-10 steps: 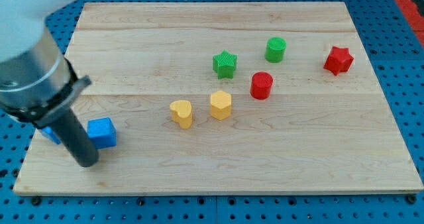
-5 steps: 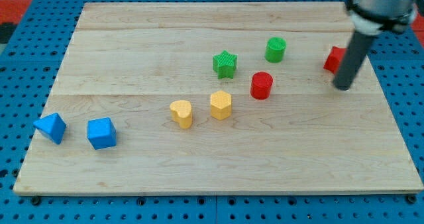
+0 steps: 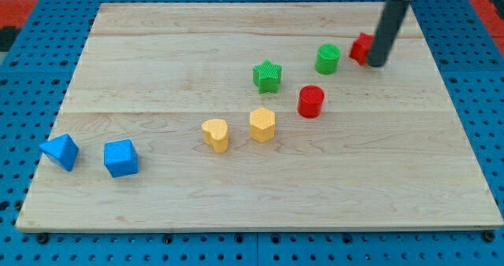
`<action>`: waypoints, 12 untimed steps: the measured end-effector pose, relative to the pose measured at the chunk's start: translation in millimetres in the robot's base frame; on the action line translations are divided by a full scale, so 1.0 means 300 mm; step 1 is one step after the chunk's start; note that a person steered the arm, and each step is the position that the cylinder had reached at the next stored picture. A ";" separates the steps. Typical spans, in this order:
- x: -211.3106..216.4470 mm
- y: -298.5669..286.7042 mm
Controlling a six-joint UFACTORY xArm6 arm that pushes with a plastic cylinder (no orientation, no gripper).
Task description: Move the green blocks and red star in a diagonal line
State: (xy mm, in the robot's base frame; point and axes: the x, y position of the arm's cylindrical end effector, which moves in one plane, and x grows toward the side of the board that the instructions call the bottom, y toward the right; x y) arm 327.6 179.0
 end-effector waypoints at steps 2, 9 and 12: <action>0.087 0.065; 0.042 0.235; 0.039 0.060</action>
